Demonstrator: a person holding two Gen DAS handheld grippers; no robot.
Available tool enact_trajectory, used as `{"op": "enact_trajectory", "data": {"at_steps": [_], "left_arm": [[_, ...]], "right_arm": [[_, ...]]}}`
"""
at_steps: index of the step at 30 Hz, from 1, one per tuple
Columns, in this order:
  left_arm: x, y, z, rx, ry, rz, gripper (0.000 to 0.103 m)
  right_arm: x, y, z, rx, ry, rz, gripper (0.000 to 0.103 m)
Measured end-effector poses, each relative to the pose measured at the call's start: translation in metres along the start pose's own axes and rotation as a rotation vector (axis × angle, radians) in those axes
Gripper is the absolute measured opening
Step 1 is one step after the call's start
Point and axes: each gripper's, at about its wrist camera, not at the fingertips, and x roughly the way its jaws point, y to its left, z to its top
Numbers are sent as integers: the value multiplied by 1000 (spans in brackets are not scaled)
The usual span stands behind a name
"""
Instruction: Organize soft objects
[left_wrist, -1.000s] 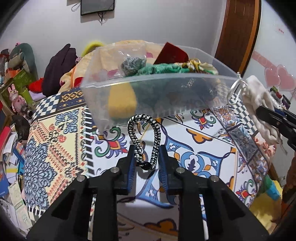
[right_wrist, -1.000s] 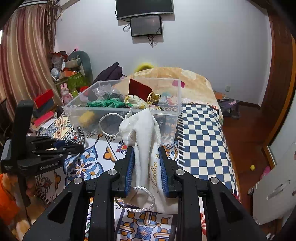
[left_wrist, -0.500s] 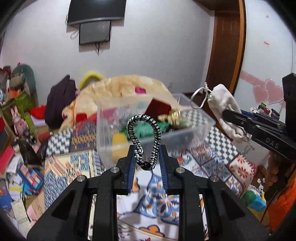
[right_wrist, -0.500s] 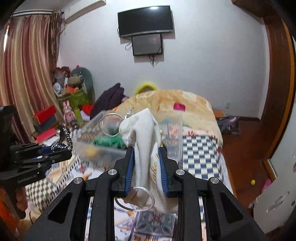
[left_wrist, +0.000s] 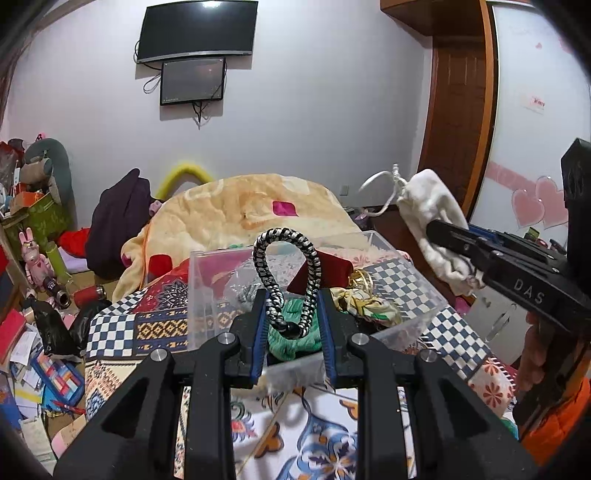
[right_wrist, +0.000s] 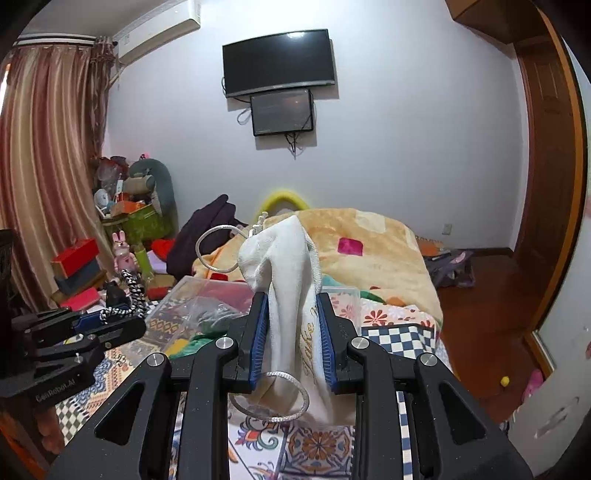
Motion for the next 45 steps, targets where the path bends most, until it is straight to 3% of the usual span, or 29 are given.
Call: {"op": "enact_trajectory", "data": {"at_steps": [10,12,14,16,19,22,25,30,33,42,45], "left_arm": [[56,5,-5,1,89,22,25],[66,7,-8,0,117,19,30],[73,7,-11,-3,134,19,45],[77,8,-15,-5,145,21,51],[77,7,-20,3,149,30,55],[71,6,-21,6,138,32,65],[57,7,-19,4,118,30,65],[27,8,-7,-11,54,19,65],[2,5,2,-15,-6,13,66],[-75,-3,29,-25,-186,4,66],[-99,-10,33,-6,-244,19,70]], "right_arm": [[46,-1,-16,11,132,-2,24],[54,-1,-18,12,160,4,27],[59,0,-23,4,185,-5,28],[62,-2,-25,1,206,-2,36],[61,-2,-27,-7,223,8,41],[57,-5,-24,-7,227,14,55],[50,-8,-22,-8,216,14,62],[29,-7,-10,-17,170,18,62],[7,-4,3,-28,105,22,63],[-67,10,33,-80,-111,36,81],[-85,16,37,-89,-159,42,83]]}}
